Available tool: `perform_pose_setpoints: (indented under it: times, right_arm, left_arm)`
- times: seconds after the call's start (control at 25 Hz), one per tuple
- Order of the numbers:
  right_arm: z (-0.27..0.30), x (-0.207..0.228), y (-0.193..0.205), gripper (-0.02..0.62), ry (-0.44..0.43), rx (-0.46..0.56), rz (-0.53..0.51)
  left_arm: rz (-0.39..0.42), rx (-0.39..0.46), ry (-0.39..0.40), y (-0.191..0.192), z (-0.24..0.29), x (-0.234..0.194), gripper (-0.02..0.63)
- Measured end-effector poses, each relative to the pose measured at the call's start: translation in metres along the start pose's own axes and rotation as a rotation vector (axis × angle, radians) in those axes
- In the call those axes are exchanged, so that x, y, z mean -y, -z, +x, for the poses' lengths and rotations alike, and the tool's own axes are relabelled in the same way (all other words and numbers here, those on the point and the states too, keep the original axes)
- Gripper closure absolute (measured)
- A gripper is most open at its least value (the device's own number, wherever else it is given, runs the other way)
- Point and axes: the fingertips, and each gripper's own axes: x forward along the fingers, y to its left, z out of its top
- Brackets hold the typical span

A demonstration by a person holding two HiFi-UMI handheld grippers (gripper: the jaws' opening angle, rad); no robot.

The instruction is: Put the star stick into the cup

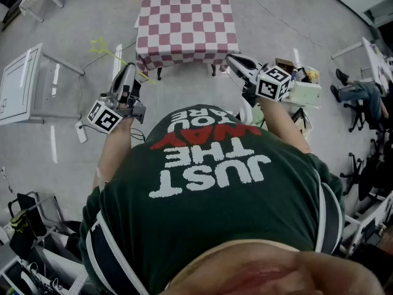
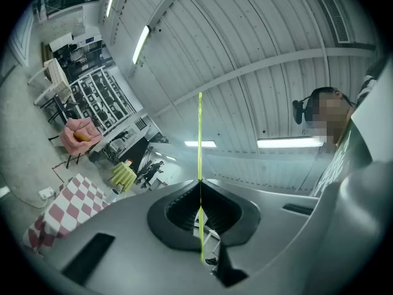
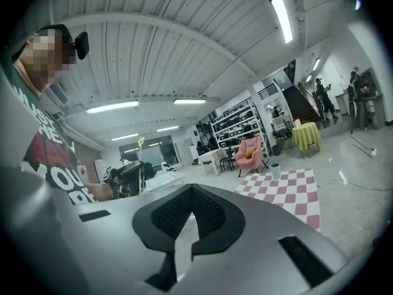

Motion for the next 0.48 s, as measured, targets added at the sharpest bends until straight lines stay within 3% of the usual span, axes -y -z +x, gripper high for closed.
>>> perform_pose_setpoints:
  times: [0.48]
  right_arm:
    - [-0.0017,-0.0004,-0.0020,0.561,0.002,-0.003,-0.007]
  left_arm:
    - [-0.006,0.004,0.007,-0.0002,0.0041,-0.0005,0.595]
